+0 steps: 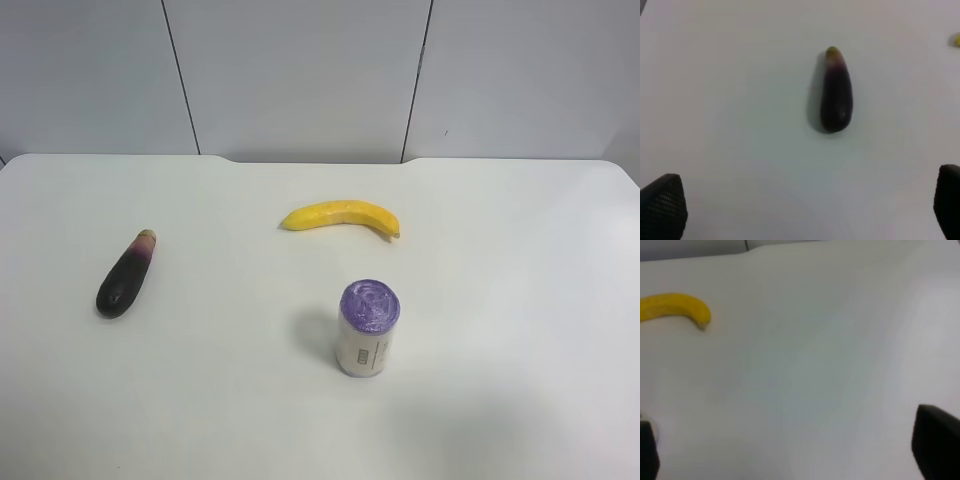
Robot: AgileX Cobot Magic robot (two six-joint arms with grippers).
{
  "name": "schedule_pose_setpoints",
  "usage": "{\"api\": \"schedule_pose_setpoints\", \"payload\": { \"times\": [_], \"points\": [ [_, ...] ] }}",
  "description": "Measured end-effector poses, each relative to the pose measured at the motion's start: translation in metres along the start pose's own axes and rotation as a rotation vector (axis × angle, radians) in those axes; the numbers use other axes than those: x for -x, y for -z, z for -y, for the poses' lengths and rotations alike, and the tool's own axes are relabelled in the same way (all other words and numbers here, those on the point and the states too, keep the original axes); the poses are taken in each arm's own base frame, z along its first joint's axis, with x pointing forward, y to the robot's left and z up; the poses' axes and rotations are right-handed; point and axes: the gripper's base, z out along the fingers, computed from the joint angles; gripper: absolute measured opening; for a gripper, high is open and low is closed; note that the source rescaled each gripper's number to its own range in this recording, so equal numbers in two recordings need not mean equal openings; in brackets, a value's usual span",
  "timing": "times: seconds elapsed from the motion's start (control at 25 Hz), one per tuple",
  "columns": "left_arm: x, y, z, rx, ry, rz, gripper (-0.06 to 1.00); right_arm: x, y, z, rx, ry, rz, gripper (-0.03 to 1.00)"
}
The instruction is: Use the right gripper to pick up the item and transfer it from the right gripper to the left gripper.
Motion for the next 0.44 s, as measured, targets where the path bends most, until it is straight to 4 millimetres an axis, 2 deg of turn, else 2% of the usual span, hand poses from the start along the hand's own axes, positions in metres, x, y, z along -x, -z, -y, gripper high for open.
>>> {"api": "schedule_pose_setpoints", "payload": {
  "times": [0.44],
  "points": [
    [0.0,0.0,0.0,0.002,0.001,0.0,1.0,0.0,0.0,0.0,0.0,0.0,0.0,1.0]
  ]
}}
